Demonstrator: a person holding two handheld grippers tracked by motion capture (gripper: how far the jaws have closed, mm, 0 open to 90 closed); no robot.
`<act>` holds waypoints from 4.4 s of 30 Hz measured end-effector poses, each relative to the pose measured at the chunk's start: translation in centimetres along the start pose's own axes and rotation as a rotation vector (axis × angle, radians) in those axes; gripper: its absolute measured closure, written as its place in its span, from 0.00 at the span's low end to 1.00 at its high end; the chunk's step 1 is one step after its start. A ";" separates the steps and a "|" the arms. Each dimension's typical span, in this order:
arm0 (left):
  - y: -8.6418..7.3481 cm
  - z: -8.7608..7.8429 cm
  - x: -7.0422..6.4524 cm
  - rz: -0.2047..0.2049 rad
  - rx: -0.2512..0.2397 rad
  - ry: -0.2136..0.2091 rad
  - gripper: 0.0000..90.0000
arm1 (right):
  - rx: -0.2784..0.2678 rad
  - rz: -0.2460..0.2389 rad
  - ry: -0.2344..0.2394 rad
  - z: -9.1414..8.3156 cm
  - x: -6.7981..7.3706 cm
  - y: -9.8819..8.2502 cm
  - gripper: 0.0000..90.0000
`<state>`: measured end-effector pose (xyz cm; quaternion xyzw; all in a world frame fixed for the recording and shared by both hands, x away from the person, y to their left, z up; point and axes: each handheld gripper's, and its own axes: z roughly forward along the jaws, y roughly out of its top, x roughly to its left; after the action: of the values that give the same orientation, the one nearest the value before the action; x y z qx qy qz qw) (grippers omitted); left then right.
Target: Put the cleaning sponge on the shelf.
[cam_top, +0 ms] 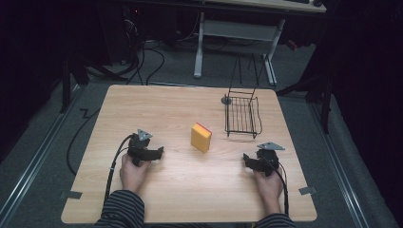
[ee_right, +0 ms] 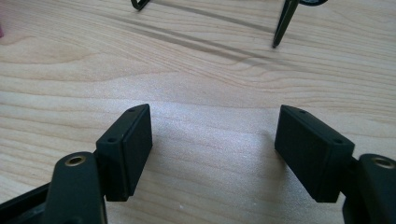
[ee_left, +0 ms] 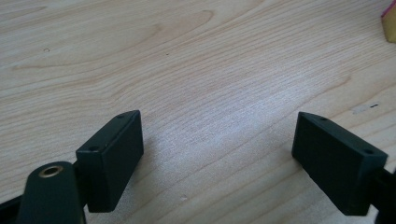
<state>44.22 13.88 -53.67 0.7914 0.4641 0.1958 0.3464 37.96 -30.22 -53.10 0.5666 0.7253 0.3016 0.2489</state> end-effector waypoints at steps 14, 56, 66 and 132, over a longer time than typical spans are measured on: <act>0.0 0.0 0.0 0.000 0.000 0.000 0.19 | 0.000 0.000 0.000 0.0 0.0 0.0 0.31; 0.0 0.0 0.0 -0.001 0.001 -0.001 0.19 | -0.047 0.017 0.058 -1.3 0.0 0.5 0.38; 0.0 0.0 0.0 0.000 0.001 0.000 0.19 | -0.111 0.030 0.105 -2.7 0.2 1.5 0.39; 0.0 0.0 0.0 0.000 0.001 -0.001 0.19 | -0.212 -0.172 0.341 -3.5 8.9 7.5 0.40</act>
<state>44.24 13.90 -53.66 0.7917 0.4639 0.1953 0.3463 38.43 -20.80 -45.48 0.4140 0.7667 0.4454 0.2058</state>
